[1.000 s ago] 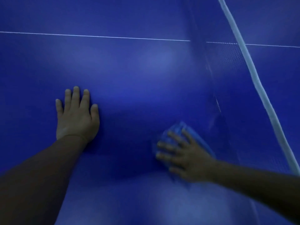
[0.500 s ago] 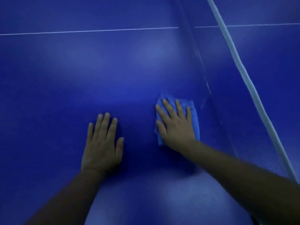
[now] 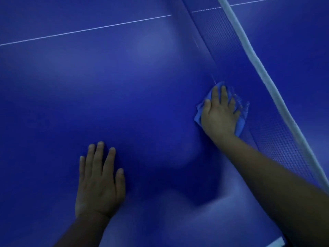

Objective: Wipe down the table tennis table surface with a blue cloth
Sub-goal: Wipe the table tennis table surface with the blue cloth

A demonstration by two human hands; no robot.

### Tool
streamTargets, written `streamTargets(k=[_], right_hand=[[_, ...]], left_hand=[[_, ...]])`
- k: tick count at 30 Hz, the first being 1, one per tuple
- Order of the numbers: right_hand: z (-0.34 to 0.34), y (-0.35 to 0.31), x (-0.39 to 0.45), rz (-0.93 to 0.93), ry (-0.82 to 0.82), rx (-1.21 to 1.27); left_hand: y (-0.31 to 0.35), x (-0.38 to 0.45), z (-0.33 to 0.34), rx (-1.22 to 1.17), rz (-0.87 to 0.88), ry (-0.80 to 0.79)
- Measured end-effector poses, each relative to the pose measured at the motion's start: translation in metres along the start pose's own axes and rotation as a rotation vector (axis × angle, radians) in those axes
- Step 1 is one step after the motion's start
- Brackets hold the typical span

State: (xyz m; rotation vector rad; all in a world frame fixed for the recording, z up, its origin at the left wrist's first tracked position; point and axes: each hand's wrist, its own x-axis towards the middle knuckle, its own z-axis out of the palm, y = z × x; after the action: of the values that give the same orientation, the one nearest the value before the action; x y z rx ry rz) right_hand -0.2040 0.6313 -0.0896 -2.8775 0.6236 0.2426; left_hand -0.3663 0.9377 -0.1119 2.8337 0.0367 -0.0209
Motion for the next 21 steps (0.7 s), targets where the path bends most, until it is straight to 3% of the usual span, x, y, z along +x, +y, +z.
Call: streamTargets(k=[6,8,14,21], right_hand=[[-0.007,-0.063,0.072,-0.048,-0.014,0.054],[-0.004,-0.048,0.063,-0.044,-0.002,0.028],[0.021,0.088,-0.125,0.094,0.095,-0.059],[0.046,0.119,-0.236,0.257,0.046,-0.008]], left_hand=[[0.001,-0.001,0.0,0.024,0.015,-0.027],[0.001,-0.001,-0.001,0.01,0.014,-0.048],[0.005,-0.005,-0.009,-0.038,0.013,-0.071],[0.005,-0.033,-0.02,-0.125,0.118,-0.102]])
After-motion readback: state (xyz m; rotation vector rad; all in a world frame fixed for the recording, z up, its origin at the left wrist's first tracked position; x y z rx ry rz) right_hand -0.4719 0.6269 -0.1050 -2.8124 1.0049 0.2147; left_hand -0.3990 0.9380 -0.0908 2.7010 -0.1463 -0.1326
